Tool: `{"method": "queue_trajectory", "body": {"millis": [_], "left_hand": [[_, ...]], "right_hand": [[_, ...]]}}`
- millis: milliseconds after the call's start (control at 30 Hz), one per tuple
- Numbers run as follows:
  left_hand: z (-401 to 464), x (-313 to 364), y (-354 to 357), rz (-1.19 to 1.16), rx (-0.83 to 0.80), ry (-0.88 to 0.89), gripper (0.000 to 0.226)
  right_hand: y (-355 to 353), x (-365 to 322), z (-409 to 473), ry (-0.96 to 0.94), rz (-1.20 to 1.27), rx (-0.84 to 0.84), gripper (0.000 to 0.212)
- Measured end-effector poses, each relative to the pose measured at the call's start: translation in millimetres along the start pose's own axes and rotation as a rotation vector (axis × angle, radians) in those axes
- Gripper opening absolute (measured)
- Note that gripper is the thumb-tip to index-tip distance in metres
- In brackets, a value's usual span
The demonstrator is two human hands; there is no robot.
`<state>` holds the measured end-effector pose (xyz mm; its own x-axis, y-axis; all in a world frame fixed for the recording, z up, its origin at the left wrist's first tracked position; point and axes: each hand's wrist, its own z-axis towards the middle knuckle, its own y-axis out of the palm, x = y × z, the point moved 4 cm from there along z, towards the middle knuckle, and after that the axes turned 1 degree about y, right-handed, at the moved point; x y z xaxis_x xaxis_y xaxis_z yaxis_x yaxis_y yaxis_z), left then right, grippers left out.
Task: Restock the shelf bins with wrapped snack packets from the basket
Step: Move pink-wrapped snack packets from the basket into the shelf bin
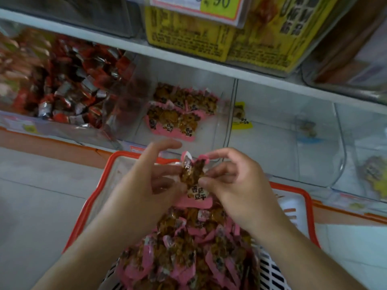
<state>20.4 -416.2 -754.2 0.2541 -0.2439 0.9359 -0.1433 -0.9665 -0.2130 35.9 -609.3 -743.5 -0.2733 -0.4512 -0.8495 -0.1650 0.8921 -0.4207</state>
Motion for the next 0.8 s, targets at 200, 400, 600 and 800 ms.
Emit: {"method": "queue_trajectory", "body": {"millis": [200, 400, 600, 800], "left_hand": [[11, -4, 3, 0.129, 0.098, -0.002, 0.056], [49, 28, -4, 0.298, 0.251, 0.037, 0.049], [151, 35, 23, 0.502, 0.254, 0.115, 0.045], [200, 11, 59, 0.673, 0.120, 0.125, 0.041]], "right_hand": [[-17, 4, 4, -0.038, -0.188, 0.101, 0.034], [-49, 24, 14, 0.143, -0.803, 0.058, 0.051], [-54, 36, 16, 0.218, -0.795, -0.029, 0.042], [-52, 38, 22, 0.192, -0.792, -0.041, 0.040]]}}
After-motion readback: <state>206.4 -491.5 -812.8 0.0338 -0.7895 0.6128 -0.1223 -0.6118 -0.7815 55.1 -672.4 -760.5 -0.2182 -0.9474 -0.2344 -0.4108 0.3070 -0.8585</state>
